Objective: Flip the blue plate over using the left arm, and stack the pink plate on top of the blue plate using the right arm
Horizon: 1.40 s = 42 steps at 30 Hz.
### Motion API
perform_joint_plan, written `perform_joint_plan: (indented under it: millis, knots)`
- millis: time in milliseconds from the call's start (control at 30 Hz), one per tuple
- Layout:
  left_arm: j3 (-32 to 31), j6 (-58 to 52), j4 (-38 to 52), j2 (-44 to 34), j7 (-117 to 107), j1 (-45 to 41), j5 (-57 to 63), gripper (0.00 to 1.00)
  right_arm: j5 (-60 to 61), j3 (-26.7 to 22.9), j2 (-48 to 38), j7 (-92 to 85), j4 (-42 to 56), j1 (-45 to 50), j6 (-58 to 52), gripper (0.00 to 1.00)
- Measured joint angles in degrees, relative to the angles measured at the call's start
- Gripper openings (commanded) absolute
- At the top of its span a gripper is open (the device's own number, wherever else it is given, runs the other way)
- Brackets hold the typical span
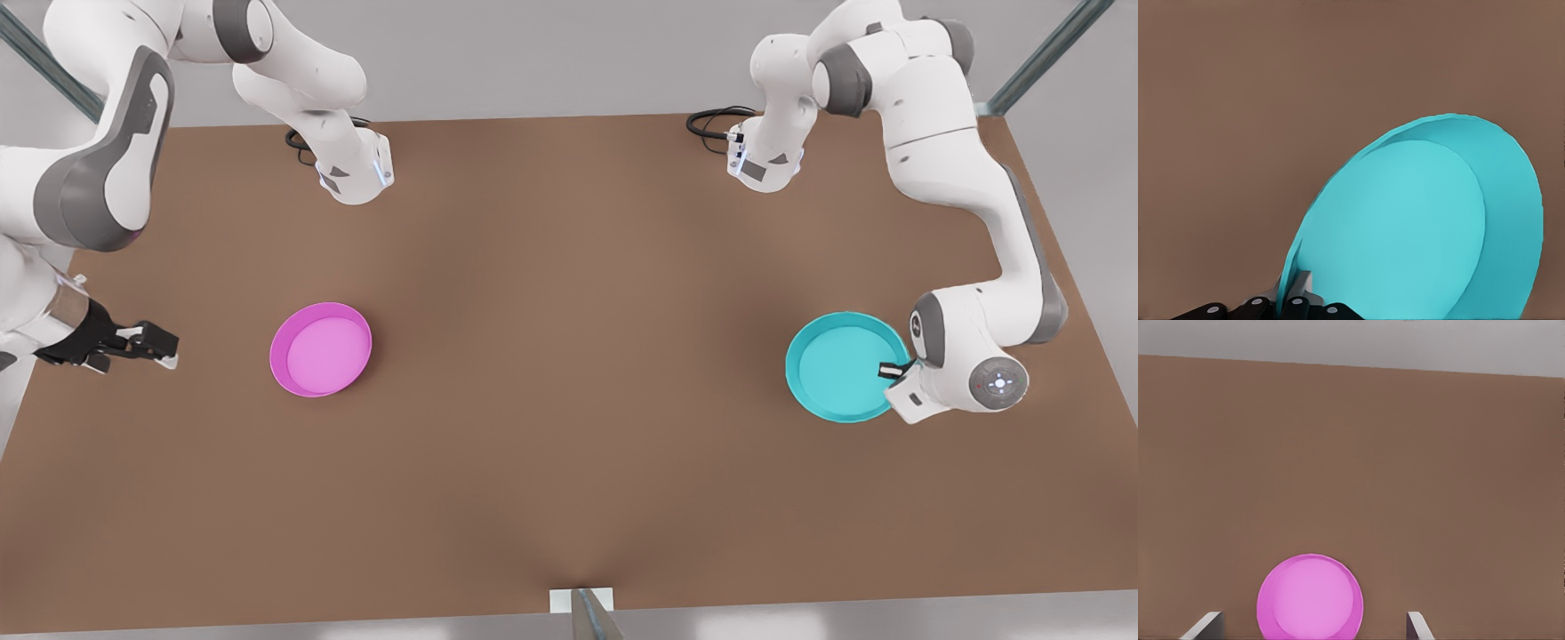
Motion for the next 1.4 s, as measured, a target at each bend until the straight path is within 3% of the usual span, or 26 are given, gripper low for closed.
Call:
perform_joint_plan:
  millis: [800, 1000, 1100, 1400]
  knots:
    - [-0.35, -0.61, -0.69, 0.18, -25.08, -27.90, 23.52, 0.21, 0.18, 0.21, 0.70, 0.01, -0.34, 2.35, 0.35, 1.00]
    - [-2.54, -0.43, -0.52, 0.05, -35.06, -34.51, 29.41, 0.21, 0.05, 0.21, 0.79, 0.01, -0.18, 2.17, 0.18, 1.00]
    - [-6.74, -0.40, -0.58, 0.19, -42.32, -35.76, 34.55, 0.21, -0.44, 0.21, 0.79, -0.07, -0.18, 2.32, 0.10, 1.00]
    - [-6.78, -2.54, -0.52, 1.87, -49.51, -44.01, 50.05, 0.21, -0.47, 0.21, 0.74, 0.01, -0.17, 2.32, 0.01, 1.00]
